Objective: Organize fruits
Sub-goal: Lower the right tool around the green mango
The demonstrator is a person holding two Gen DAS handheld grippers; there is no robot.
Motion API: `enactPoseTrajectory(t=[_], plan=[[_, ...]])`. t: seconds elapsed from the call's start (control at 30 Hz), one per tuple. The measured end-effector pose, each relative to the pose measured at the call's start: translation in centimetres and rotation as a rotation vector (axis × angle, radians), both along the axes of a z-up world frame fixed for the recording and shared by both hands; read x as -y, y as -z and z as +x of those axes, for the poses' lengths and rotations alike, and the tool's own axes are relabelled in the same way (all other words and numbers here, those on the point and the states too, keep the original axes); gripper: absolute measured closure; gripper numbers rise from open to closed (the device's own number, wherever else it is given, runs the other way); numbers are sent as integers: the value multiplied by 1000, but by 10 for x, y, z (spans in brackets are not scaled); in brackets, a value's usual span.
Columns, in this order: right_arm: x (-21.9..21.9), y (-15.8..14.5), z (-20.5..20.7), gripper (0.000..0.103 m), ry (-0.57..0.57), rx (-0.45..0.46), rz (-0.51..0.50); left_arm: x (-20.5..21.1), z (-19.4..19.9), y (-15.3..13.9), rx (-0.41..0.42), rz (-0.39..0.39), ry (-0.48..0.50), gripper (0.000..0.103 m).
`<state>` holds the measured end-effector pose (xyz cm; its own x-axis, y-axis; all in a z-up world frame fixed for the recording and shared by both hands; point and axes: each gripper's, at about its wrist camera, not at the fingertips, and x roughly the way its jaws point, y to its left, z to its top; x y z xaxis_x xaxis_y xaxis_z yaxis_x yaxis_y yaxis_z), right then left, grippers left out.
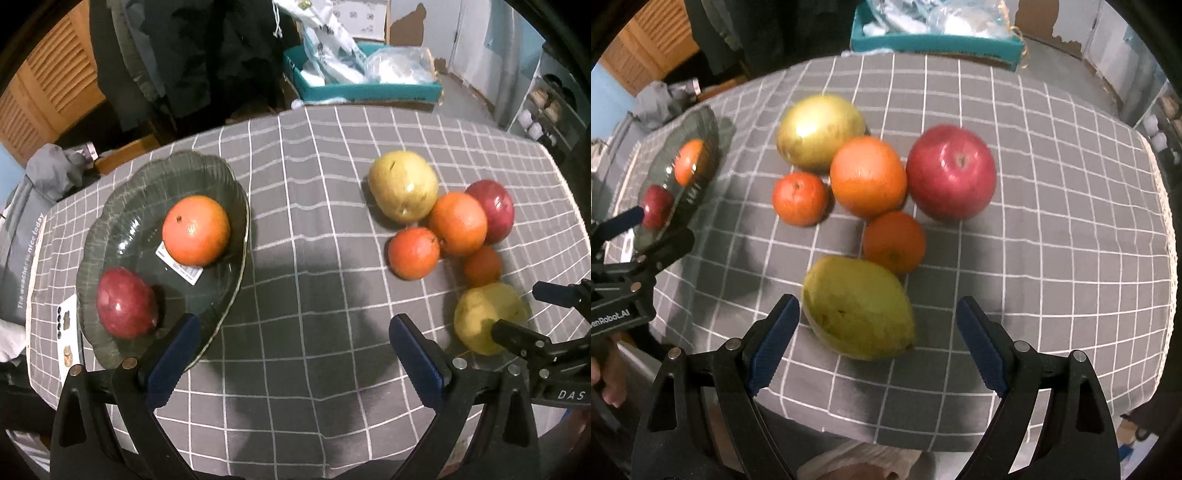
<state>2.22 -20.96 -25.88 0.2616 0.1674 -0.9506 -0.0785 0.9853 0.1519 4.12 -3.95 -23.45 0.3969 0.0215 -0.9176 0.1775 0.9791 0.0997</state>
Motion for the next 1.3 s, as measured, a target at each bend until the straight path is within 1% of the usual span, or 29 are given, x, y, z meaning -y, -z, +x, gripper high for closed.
enactPoseTrajectory(t=[0.37, 0.4, 0.43, 0.5, 0.63, 0.77, 0.9, 1.07, 1.17, 1.3], plan=[[-14, 25, 8, 16, -54, -47, -14, 1, 0, 16, -36, 47, 16, 1], [-15, 26, 9, 17, -56, -53, -12, 2, 1, 17, -37, 49, 16, 1], [-15, 28, 9, 19, -58, -59, -2, 2, 1, 17, -38, 48, 15, 1], [-16, 30, 9, 28, -62, -68, 13, 2, 2, 17, -39, 43, 15, 1], [-23, 29, 7, 29, -79, -58, -18, 5, 4, 17, -41, 31, 16, 1], [-26, 25, 3, 30, -92, -49, -30, 7, 8, 17, -50, -4, 18, 1], [-11, 10, -1, 31, -53, -10, -12, 13, 12, 16, -57, -47, 15, 1], [19, 2, -1, 32, 25, 14, 14, 30, 17, 18, -54, -38, 45, 1], [35, -2, -3, 32, 53, 25, 6, 38, 19, 20, -55, -39, 58, 1], [47, 0, -2, 32, 85, 25, -7, 49, 25, 26, -61, -47, 68, 1]])
